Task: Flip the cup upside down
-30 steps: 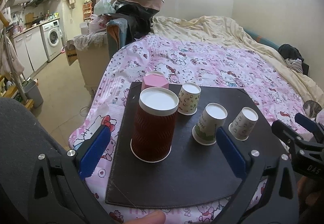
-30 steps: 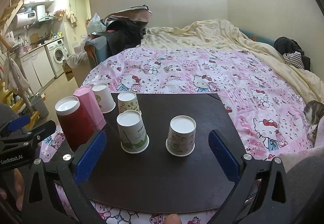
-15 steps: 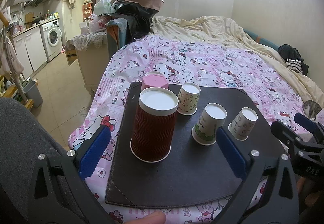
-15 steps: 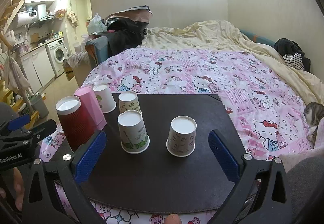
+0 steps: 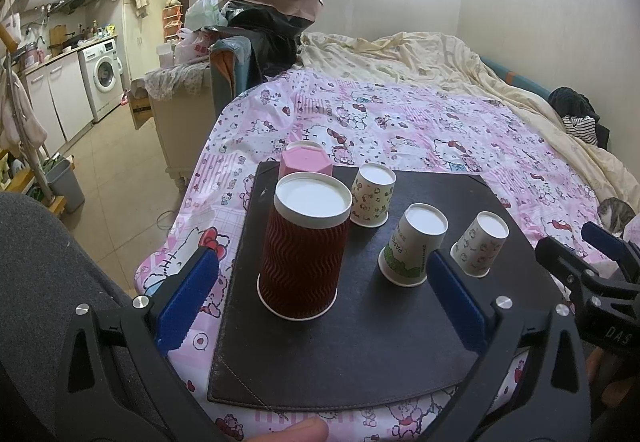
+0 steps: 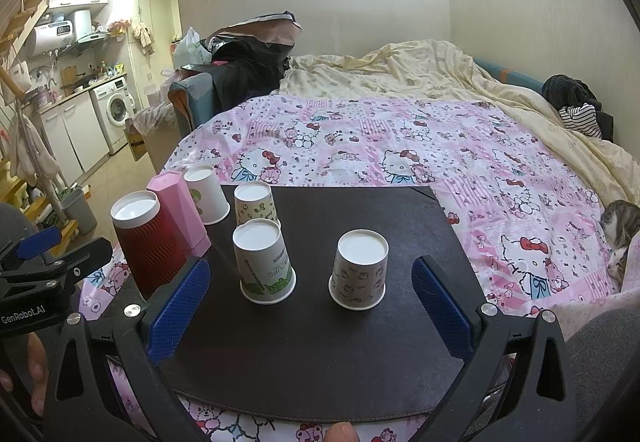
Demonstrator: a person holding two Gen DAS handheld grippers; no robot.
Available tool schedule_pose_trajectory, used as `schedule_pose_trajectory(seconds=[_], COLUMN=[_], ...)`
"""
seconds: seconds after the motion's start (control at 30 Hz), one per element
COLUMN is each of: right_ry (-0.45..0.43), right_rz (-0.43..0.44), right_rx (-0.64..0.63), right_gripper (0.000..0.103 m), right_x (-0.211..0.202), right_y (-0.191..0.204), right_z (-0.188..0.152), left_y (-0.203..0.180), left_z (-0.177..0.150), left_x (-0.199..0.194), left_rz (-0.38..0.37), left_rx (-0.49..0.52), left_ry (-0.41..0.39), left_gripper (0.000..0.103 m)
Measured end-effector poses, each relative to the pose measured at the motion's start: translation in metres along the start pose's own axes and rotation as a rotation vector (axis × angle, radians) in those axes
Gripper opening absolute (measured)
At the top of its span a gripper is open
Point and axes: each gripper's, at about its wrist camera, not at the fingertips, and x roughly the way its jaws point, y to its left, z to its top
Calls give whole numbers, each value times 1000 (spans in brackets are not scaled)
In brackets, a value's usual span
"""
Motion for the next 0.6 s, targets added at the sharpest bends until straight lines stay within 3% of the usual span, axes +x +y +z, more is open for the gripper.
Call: schedule_pose_trajectory(seconds=[0.6], right_ry=[-1], right_rz=[2], right_rx=[2], right_gripper=[103], right_x=[-1], right_y=[1], right_z=[0], left_y=[-2], left_z=[0], left_x=[0], left_rz=[-11], left_rx=[1], left_ry=[-1], left_gripper=[103])
